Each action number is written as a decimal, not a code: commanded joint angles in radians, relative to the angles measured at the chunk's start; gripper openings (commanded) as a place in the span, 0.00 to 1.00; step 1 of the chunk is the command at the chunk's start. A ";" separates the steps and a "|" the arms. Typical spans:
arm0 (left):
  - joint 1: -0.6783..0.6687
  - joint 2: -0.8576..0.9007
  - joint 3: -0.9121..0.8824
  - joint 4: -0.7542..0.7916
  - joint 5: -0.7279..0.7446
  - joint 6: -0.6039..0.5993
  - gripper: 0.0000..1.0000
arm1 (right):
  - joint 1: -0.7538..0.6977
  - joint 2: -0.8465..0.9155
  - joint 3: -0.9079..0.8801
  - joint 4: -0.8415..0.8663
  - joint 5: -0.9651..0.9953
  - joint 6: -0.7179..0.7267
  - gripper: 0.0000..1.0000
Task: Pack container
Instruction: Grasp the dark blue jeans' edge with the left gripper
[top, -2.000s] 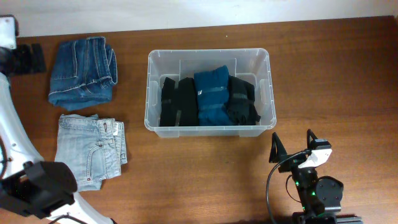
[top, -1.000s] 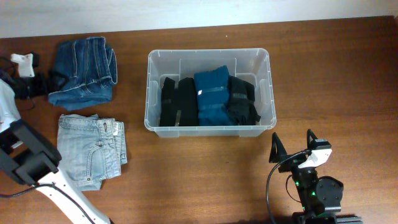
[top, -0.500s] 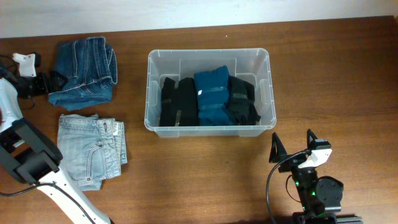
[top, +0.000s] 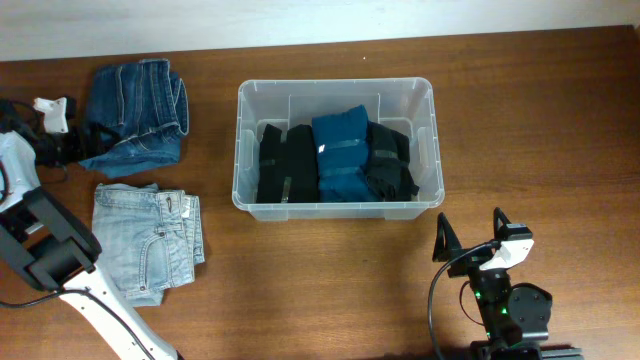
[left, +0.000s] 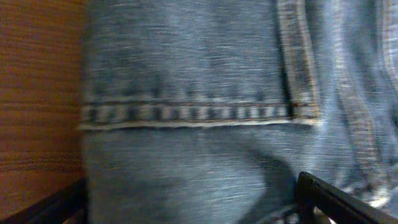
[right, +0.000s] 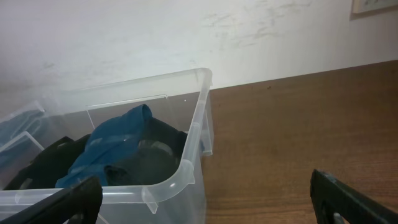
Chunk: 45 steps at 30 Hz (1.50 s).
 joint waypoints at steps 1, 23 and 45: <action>-0.011 0.034 0.010 -0.023 0.119 -0.003 0.99 | -0.006 -0.008 -0.007 -0.004 0.008 -0.010 0.98; -0.034 0.045 0.010 -0.201 0.144 -0.002 0.99 | -0.006 -0.008 -0.007 -0.004 0.008 -0.010 0.98; 0.019 0.052 0.101 0.041 0.095 -0.225 0.99 | -0.006 -0.008 -0.007 -0.004 0.008 -0.010 0.98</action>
